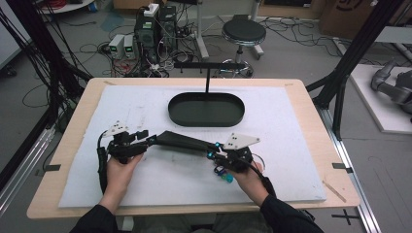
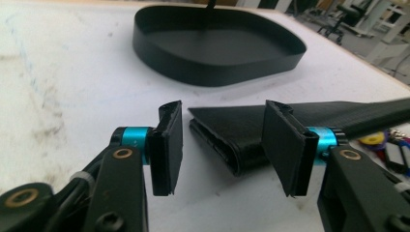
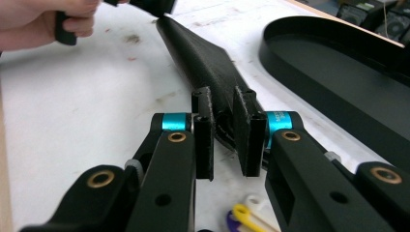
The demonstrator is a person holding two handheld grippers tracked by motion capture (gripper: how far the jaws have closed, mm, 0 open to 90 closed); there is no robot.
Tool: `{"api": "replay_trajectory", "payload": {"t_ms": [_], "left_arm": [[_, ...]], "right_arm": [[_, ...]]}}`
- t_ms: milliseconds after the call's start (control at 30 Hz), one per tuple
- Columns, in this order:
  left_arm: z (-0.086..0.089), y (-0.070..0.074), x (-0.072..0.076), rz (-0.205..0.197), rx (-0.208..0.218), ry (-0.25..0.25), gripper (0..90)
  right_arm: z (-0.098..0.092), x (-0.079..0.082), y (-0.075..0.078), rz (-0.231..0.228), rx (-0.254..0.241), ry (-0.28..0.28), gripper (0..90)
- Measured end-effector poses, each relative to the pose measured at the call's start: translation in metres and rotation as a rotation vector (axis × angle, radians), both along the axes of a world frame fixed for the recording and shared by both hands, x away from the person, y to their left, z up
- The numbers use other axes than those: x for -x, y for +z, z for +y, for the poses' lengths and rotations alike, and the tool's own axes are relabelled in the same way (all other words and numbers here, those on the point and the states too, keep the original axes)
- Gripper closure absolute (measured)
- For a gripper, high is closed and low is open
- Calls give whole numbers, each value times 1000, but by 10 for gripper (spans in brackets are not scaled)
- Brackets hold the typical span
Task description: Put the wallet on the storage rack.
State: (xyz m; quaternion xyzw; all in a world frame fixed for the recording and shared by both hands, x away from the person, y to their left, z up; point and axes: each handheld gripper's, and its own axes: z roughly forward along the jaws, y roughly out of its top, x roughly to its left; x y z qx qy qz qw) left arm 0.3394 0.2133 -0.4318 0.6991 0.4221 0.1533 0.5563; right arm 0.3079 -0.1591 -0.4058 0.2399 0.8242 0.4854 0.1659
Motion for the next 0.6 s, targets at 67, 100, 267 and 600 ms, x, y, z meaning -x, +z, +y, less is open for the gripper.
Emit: {"api": "replay_trajectory", "payload": {"t_ms": [67, 100, 267, 600], "left_arm": [[-1, 2, 0, -11, -26, -25, 466], [-2, 2, 1, -19, -39, -33, 454], [-8, 2, -2, -73, -94, -70, 422], [-20, 6, -30, -166, -171, -190, 365]], "right_arm": [[-4, -5, 1, 17, -17, -19, 807], [-6, -7, 1, 29, -30, -30, 808], [-13, -17, 3, 55, -58, -54, 807], [-17, -23, 4, 70, -64, -54, 805]]}}
